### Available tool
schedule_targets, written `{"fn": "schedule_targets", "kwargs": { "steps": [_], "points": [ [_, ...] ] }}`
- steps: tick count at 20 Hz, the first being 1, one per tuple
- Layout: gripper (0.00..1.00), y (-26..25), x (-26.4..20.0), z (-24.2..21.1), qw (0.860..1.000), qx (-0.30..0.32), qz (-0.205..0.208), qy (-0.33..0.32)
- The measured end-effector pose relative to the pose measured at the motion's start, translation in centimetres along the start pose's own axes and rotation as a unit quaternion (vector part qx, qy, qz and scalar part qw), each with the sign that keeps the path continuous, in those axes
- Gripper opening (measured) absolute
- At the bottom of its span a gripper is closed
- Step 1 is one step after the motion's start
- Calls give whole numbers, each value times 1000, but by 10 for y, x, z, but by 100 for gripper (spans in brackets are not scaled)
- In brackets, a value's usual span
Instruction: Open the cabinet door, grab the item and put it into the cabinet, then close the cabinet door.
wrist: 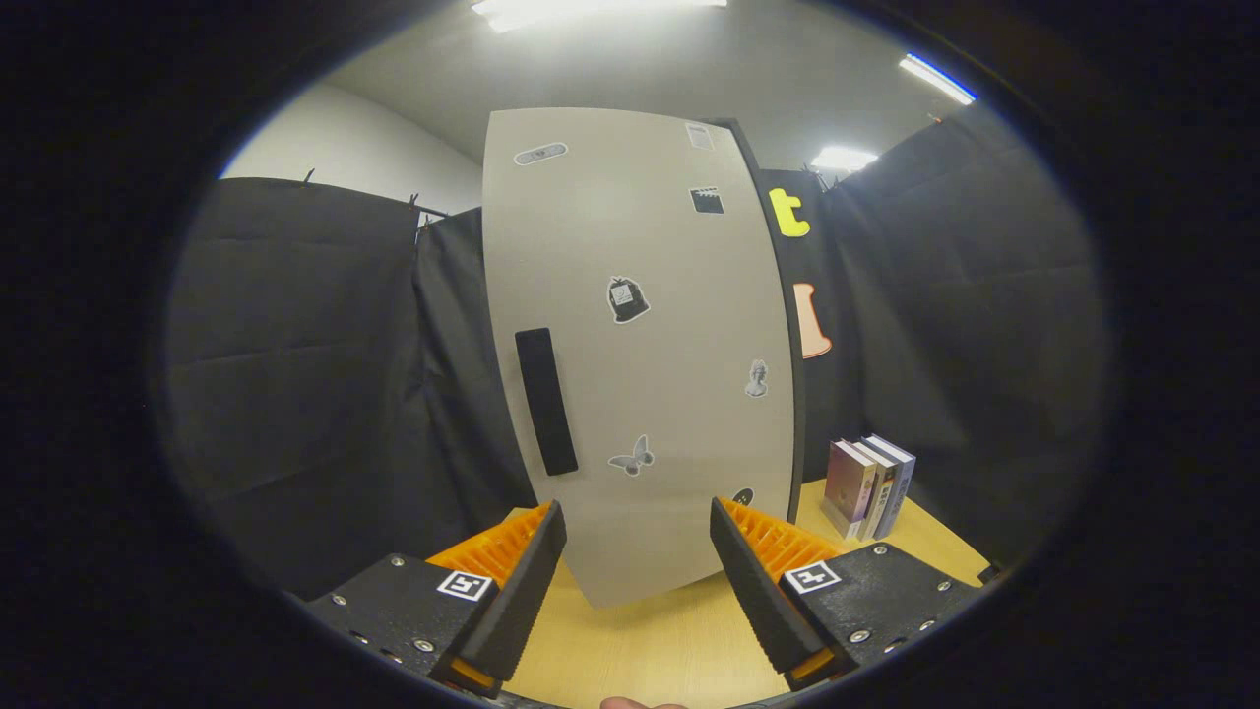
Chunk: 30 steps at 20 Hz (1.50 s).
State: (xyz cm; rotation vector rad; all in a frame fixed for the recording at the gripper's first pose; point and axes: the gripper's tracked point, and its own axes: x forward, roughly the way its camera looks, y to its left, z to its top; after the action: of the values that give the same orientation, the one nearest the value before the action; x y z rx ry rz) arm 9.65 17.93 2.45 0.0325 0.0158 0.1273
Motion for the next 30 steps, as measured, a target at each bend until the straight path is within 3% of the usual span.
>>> {"fn": "schedule_targets", "kwargs": {
  "steps": [30],
  "points": [
    [92, 2, 5, -4, 1000, -5, -24, 13]
  ]
}}
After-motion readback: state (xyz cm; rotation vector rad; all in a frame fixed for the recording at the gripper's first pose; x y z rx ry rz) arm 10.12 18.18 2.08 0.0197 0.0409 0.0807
